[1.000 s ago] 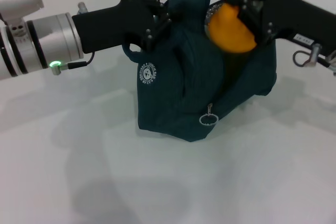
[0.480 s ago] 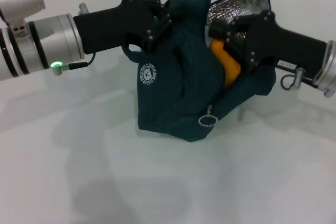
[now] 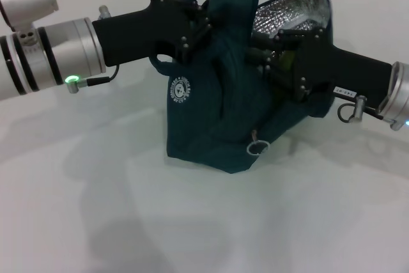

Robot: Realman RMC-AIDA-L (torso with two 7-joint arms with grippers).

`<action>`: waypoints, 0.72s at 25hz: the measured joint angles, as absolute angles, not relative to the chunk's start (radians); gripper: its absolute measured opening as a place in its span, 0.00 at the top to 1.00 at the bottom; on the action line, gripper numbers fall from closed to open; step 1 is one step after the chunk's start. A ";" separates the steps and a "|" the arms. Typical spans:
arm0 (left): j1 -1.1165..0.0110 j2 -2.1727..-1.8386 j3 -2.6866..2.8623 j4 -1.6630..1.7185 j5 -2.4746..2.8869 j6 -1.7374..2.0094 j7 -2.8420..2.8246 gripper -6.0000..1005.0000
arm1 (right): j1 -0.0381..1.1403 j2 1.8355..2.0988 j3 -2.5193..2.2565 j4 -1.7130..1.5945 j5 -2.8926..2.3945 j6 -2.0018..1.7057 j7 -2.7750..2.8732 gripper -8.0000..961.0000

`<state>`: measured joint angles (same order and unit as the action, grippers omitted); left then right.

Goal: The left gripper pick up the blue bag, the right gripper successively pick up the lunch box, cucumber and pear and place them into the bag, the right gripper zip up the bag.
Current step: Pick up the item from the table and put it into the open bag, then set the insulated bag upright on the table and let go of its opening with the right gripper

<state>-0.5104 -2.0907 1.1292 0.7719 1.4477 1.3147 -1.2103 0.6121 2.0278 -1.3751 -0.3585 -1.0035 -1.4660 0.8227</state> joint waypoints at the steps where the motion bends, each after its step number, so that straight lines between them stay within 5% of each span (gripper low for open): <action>1: -0.511 -2.091 1.129 0.768 1.447 1.313 -1.210 0.91 | 0.609 2.028 -1.375 -0.360 -1.001 -1.470 0.823 0.82; 5: -0.513 -2.091 1.128 0.760 1.446 1.304 -1.210 0.91 | 0.592 2.028 -1.376 -0.361 -0.981 -1.478 0.800 0.81; 10: -0.510 -2.091 1.131 0.750 1.426 1.304 -1.210 0.90 | 0.539 2.028 -1.378 -0.352 -0.882 -1.547 0.697 0.58; 13: -0.511 -2.091 1.128 0.739 1.422 1.303 -1.209 0.90 | 0.495 2.025 -1.373 -0.354 -0.833 -1.608 0.644 0.54; 18: -0.500 -2.090 1.118 0.733 1.416 1.299 -1.194 0.90 | 0.403 1.973 -1.370 -0.392 -0.847 -1.679 0.643 0.51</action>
<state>-0.4997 -2.0899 1.1185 0.7334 1.4164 1.2988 -1.1938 0.4028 1.9730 -1.3702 -0.3916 -0.8470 -1.6793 0.6432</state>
